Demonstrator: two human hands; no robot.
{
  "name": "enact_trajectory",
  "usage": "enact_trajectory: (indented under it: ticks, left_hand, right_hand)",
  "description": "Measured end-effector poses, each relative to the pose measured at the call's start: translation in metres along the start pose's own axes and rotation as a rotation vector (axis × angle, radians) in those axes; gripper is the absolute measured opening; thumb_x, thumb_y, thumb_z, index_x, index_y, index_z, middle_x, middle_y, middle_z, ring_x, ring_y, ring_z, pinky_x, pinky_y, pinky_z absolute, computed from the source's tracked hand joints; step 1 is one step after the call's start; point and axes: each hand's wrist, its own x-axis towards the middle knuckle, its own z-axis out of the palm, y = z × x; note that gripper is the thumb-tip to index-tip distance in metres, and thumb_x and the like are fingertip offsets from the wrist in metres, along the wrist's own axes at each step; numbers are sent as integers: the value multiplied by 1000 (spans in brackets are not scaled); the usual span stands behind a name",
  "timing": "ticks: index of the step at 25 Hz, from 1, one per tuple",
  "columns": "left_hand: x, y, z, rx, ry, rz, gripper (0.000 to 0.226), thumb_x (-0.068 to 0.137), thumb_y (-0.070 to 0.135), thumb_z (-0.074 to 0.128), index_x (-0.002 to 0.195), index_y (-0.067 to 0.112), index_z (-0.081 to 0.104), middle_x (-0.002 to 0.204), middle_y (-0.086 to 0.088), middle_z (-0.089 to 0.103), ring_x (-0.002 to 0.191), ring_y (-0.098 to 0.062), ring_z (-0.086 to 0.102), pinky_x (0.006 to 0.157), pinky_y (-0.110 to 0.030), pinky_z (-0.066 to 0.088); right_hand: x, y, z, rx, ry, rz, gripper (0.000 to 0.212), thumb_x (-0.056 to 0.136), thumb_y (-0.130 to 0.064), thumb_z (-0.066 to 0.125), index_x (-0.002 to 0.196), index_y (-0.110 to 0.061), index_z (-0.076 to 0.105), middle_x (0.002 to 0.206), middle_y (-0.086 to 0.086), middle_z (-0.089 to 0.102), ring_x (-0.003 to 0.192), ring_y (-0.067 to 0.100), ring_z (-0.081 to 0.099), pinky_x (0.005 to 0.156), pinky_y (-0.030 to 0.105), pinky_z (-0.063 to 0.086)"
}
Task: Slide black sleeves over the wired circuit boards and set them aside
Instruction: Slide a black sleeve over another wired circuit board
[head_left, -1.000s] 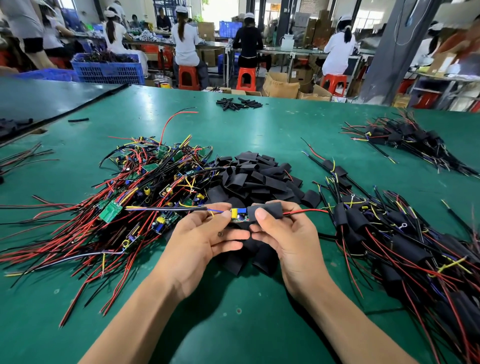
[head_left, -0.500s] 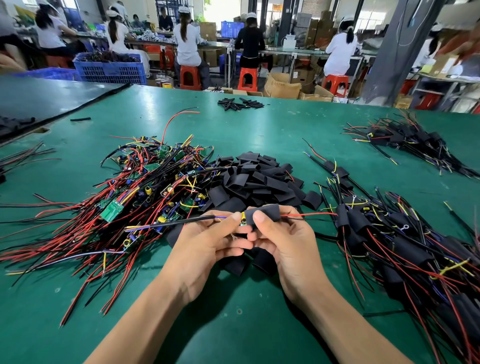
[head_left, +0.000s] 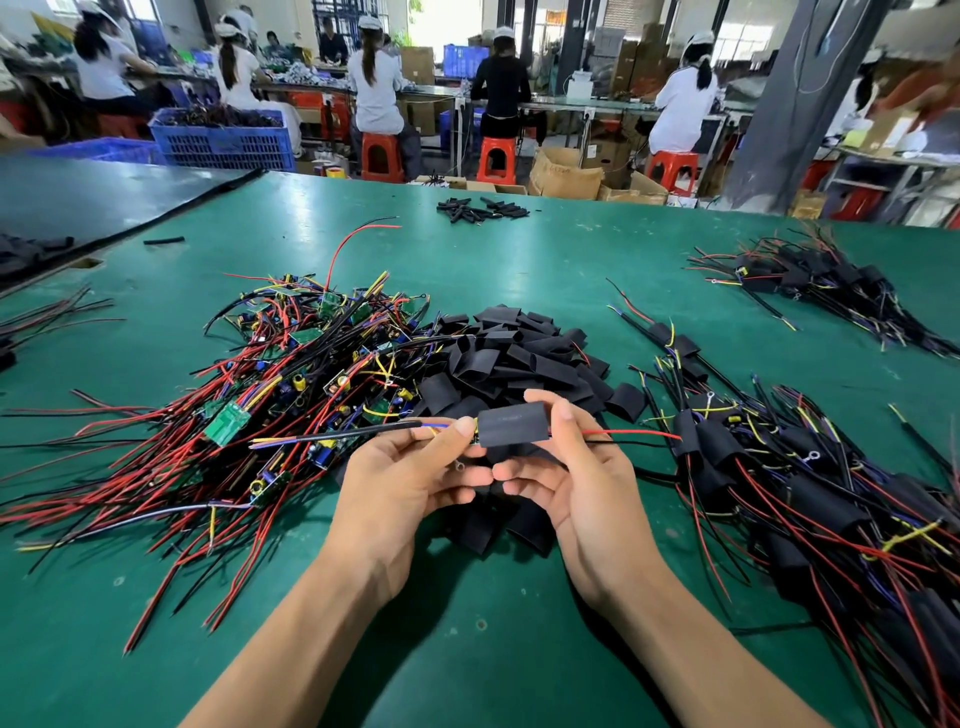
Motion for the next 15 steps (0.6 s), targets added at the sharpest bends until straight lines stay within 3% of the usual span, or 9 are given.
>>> enact_trajectory:
  ticks: [3,6,11,15]
  left_hand:
    - [-1,0,-1,-7,-11,2,16,70,29,78,78,17,73,87,-13,76,73,-28,74,56,-24,54]
    - [-1,3,-4,-21,-50,6,4,73,22,75,70,20,76,85,-9,76,70,-22,74,57,-23,54]
    - [0,3,-3,-15,-54,-17,8,75,18,74,81,15,77,78,-8,72,62,-17,68,52,-22,52]
    - [0,4,-3,8,-137,-65,22,80,19,72,99,9,73,80,-7,68,58,-15,63,52,-22,51]
  right_hand:
    - [-1,3,2,37,9,32,24,83,-39,62,95,-24,76,87,13,75,59,19,67,56,26,54]
    - [0,5,0,92,-3,94,26,83,-36,62,94,-13,69,78,10,73,56,18,67,53,25,54]
    - [2,2,-5,112,-60,161,27,86,-30,60,103,-12,69,79,11,72,59,18,68,57,26,56]
    - [3,-3,-6,98,-66,81,21,93,-21,55,106,-18,71,75,11,70,42,18,57,45,24,48]
